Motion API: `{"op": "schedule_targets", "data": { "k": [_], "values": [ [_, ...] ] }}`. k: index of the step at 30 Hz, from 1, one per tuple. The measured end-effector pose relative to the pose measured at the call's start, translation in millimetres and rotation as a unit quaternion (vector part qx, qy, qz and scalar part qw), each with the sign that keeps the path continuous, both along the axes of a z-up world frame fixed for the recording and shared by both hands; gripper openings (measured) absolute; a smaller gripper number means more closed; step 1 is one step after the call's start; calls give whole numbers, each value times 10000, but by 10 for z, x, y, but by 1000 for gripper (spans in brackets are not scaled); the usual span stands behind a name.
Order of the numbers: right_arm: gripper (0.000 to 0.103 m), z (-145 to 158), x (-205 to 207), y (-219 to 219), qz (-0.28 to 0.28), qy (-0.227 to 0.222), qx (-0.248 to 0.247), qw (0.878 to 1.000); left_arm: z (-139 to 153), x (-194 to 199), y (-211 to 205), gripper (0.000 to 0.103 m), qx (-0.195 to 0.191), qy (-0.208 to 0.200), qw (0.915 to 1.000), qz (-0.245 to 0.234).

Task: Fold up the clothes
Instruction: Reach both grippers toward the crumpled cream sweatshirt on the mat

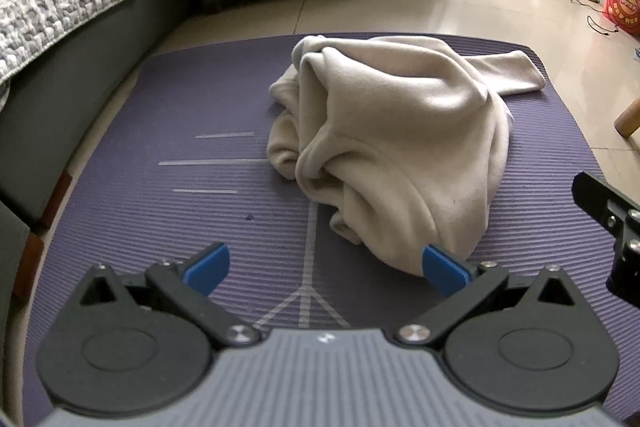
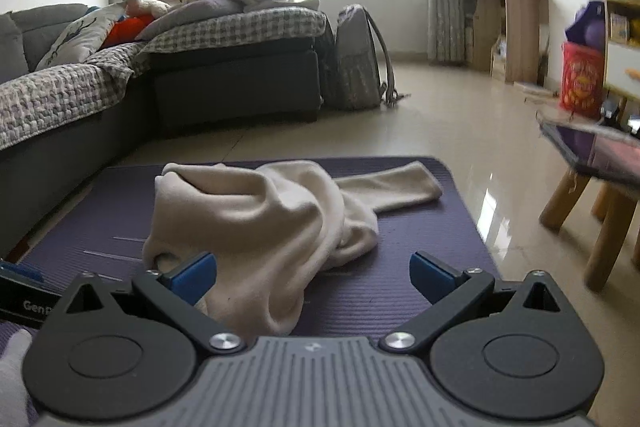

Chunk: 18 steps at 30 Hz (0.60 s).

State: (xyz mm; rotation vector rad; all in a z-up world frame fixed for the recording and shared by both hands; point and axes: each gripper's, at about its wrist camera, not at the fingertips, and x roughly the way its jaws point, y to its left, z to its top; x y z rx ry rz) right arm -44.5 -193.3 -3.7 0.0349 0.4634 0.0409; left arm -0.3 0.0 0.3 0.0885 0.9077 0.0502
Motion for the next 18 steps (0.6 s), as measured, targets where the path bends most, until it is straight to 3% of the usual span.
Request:
{"op": "schedule_targets", "data": {
  "k": [4, 9, 11, 13, 18],
  "values": [
    [102, -91, 16, 53, -31, 22, -19, 10000, 39, -51, 19, 103, -77, -56, 9999, 121],
    [102, -266, 130, 36, -54, 67, -128, 9999, -24, 65, 201, 103, -436, 191, 9982, 362],
    [102, -267, -94, 259, 1, 130, -137, 9998, -16, 35, 242, 103, -448, 124, 9979, 450],
    [102, -363, 255, 4, 231, 616, 435, 9969, 5, 22, 282, 103, -471, 89, 9977, 475],
    [100, -488, 475, 41, 333, 815, 754, 9933, 19, 15, 401, 103, -725, -112, 9965, 393]
  ]
}}
